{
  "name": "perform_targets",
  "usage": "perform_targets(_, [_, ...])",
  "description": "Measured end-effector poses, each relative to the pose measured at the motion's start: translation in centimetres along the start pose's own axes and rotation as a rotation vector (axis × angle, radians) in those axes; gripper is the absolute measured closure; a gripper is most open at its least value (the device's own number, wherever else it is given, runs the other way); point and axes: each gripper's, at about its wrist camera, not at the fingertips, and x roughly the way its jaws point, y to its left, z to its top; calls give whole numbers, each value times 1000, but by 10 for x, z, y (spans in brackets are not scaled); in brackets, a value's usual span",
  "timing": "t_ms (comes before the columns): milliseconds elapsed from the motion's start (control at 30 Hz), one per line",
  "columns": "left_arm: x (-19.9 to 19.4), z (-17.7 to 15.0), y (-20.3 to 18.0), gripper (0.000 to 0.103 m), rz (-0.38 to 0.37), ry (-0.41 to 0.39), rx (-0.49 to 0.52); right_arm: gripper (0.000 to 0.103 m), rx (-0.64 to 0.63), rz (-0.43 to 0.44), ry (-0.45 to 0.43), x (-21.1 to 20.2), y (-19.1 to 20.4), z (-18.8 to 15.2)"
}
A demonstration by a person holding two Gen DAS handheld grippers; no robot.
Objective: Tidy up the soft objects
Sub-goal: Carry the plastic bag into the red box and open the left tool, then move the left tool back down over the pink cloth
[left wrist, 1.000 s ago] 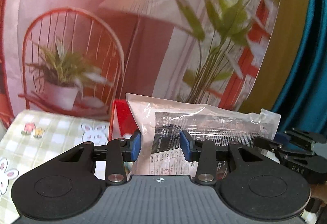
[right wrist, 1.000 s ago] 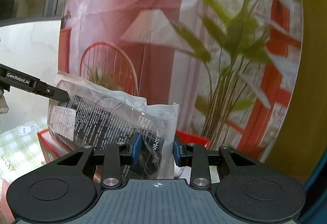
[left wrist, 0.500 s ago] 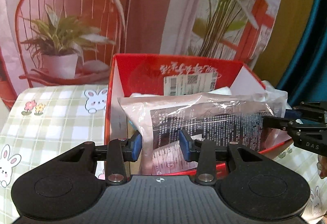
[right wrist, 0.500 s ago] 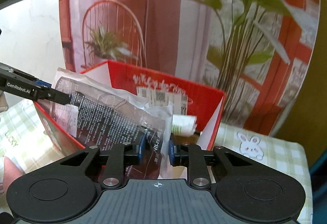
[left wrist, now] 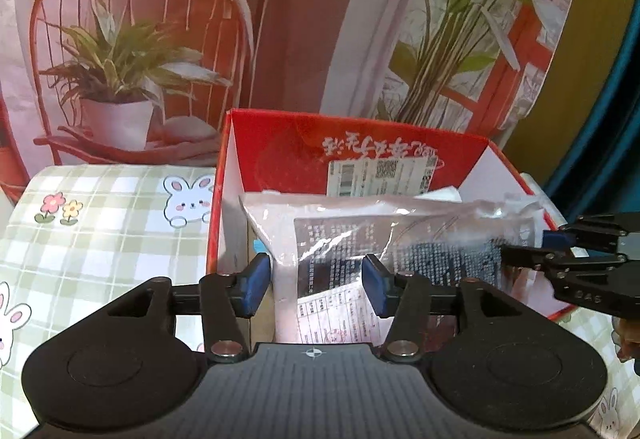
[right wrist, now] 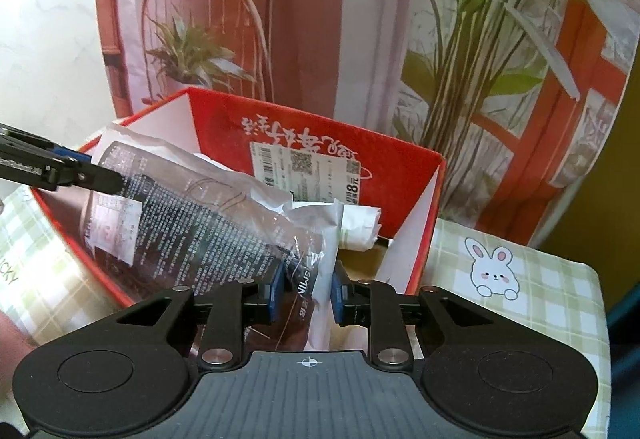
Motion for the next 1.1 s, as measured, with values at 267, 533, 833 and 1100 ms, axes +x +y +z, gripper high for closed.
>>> perform_targets(267, [-7, 6, 2, 50, -8, -53, -15, 79, -23, -38, 131, 29, 0, 17])
perform_targets(533, [-9, 3, 3, 50, 0, -67, -14, 76, -138, -125, 236, 53, 14, 27])
perform_targets(833, [-32, -1, 4, 50, 4, -116, -16, 23, -138, -223, 80, 34, 25, 21])
perform_targets(1100, [-66, -24, -9, 40, 4, -159, -6, 1, -72, -171, -125, -26, 39, 16])
